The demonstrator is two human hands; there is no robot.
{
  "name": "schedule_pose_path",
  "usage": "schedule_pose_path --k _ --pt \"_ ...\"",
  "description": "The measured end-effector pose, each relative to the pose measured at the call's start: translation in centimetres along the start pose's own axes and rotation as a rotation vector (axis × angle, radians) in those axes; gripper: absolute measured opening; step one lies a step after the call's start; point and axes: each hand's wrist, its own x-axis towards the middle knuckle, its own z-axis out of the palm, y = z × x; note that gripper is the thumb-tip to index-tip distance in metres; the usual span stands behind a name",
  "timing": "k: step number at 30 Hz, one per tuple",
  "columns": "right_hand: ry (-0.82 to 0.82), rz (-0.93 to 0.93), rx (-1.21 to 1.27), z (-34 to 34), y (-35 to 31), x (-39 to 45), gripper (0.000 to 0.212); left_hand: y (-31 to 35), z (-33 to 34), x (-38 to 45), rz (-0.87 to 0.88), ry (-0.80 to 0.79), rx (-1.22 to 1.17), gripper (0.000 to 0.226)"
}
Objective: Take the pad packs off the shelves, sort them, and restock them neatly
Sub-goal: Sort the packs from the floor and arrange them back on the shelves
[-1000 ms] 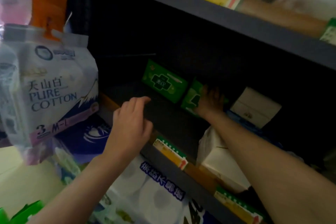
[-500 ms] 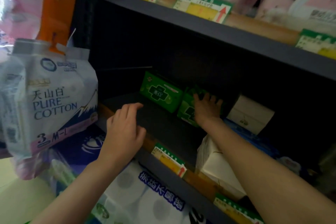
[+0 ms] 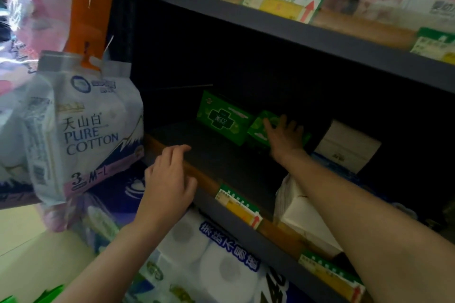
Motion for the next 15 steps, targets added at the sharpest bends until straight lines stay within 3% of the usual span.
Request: schedule_pose_path --k 2,4,7,9,12,15 --pt "0.076 0.005 0.053 -0.6 -0.2 -0.9 0.088 0.0 0.0 0.4 0.016 -0.042 -0.069 0.061" --pt "0.276 -0.017 0.13 -2.4 -1.2 -3.1 0.08 0.1 -0.4 1.2 0.047 -0.084 -0.182 0.075" --pt "0.497 -0.212 0.271 -6.4 -3.0 -8.3 0.075 0.6 -1.9 2.7 0.081 -0.109 -0.366 0.099" --pt "0.409 -0.41 0.451 -8.6 -3.6 -11.2 0.066 0.5 -3.6 3.0 0.084 -0.155 -0.555 0.112" --pt "0.074 -0.617 0.788 -9.7 -3.8 -11.9 0.055 -0.6 -6.9 1.5 -0.084 -0.279 -0.771 0.124" --pt "-0.056 -0.761 0.744 -10.5 -4.7 -11.3 0.057 -2.1 -9.2 0.4 -0.256 -0.425 -0.806 0.131"
